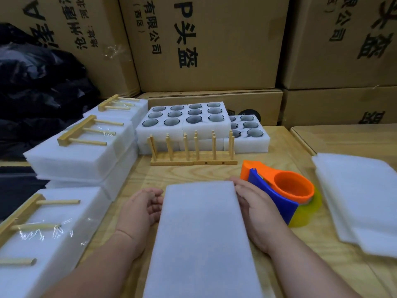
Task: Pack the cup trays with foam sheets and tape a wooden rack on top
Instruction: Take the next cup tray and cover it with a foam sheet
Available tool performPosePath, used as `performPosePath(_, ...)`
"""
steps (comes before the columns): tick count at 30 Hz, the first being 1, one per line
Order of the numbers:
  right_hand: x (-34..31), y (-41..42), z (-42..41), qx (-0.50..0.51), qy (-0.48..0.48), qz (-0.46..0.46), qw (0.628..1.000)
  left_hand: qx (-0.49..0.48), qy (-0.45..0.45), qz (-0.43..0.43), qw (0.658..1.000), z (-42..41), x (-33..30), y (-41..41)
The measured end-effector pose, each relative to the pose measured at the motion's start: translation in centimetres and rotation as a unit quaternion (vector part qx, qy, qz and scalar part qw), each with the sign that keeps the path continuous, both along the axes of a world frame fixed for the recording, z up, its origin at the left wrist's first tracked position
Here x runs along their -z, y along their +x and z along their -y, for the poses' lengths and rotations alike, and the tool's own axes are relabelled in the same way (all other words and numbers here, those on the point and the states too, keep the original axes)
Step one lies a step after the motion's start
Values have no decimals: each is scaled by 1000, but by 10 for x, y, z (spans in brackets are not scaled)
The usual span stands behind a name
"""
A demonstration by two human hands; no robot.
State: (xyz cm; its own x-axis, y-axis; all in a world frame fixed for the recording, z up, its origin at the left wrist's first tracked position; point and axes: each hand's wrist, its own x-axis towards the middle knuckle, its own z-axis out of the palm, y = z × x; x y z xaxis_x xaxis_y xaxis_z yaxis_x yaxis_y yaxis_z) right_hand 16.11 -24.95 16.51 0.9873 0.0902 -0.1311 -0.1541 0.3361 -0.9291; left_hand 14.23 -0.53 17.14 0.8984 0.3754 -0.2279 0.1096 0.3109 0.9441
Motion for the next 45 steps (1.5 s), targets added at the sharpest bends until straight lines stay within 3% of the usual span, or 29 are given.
performPosePath(3, 3, 6, 1, 10, 14, -5, 1000, 19, 49, -55, 997, -5, -8, 16)
performPosePath(7, 4, 7, -1, 23, 16, -5, 1000, -22, 206, -44, 977, -16, -23, 52)
performPosePath(11, 4, 9, -2, 31, 28, -11, 999, 16, 323, -34, 946, -16, -33, 84)
performPosePath(16, 9, 8, -3, 36, 16, -9, 999, 23, 455, -106, 884, -17, -43, 120)
performPosePath(27, 6, 6, -4, 34, -1, -7, 999, 42, 536, -109, 836, -18, -50, 163)
performPosePath(32, 3, 5, -4, 41, 1, -13, 999, 6, 565, -97, 819, -24, -62, 157)
performPosePath(40, -4, 3, -9, 60, 16, -11, 998, 8, 560, 13, 828, -5, -108, 91)
performPosePath(43, -10, 0, -9, 59, 17, -17, 998, 68, 470, 95, 875, 15, -133, 51)
performPosePath(45, -12, -2, -9, 61, 22, -21, 998, 115, 475, 125, 863, 26, -144, 21)
